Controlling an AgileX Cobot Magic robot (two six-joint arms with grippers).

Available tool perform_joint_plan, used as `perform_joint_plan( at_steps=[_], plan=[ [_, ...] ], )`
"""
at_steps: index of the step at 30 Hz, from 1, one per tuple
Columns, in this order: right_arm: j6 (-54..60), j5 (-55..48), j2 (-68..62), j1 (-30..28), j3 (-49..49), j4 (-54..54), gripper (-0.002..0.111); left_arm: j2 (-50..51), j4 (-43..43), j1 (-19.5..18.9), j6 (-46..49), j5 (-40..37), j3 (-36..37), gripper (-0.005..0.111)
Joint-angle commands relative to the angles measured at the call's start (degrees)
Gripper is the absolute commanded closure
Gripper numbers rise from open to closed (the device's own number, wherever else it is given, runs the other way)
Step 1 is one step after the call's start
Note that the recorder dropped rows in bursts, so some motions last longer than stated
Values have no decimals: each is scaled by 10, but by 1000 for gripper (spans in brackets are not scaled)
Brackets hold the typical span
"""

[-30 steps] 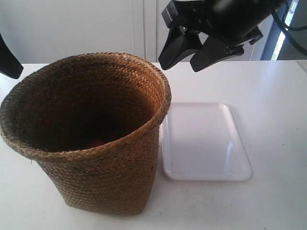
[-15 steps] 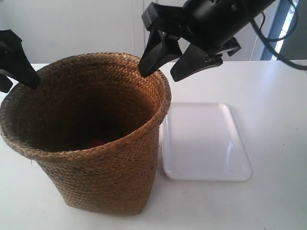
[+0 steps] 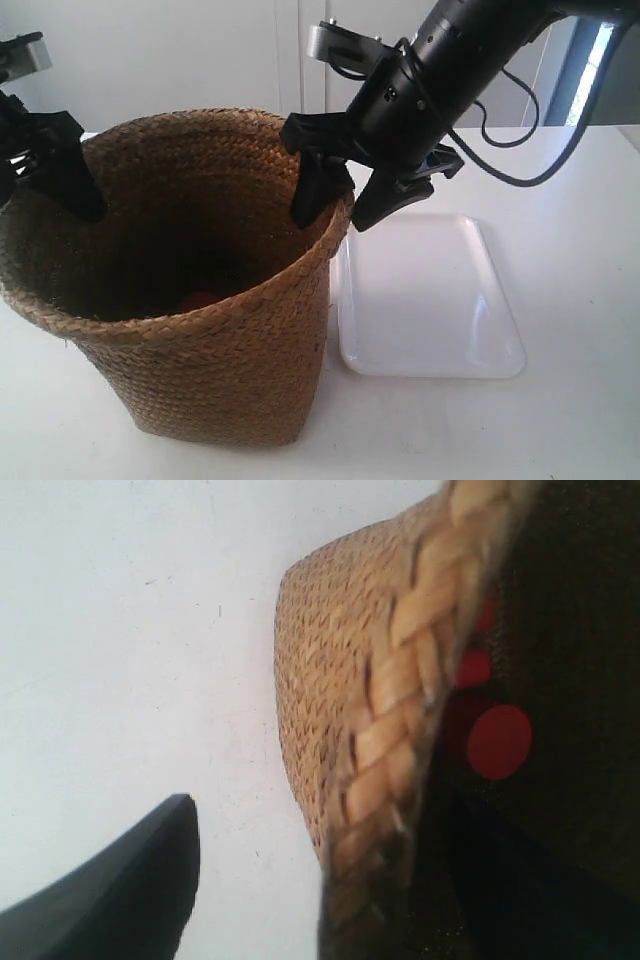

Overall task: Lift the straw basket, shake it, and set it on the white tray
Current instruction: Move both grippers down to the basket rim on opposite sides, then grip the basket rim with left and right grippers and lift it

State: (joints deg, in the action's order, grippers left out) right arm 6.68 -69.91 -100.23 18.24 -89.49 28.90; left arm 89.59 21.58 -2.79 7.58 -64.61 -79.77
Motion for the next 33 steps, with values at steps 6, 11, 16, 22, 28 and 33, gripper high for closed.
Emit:
perform_joint_plan(
  at_steps=[6,11,16,22,28,33],
  plan=[
    [-9,0,-13,0,3,-17,48,23,6,45,0,-28,-2,39],
    [-9,0,-18,0,3,-17,65,37,5,69,0,-19,-2,47],
    [-9,6,-18,0,3,-17,106,38,7,69,-15,-19,-3,101],
    [-9,78,-5,0,3,-15,108,25,27,71,-8,54,1,107],
    [-10,169,80,0,22,-61,108,-58,23,124,-11,226,42,107],
    [-24,241,194,0,89,-119,108,-118,-24,204,-14,349,95,107]
  ],
)
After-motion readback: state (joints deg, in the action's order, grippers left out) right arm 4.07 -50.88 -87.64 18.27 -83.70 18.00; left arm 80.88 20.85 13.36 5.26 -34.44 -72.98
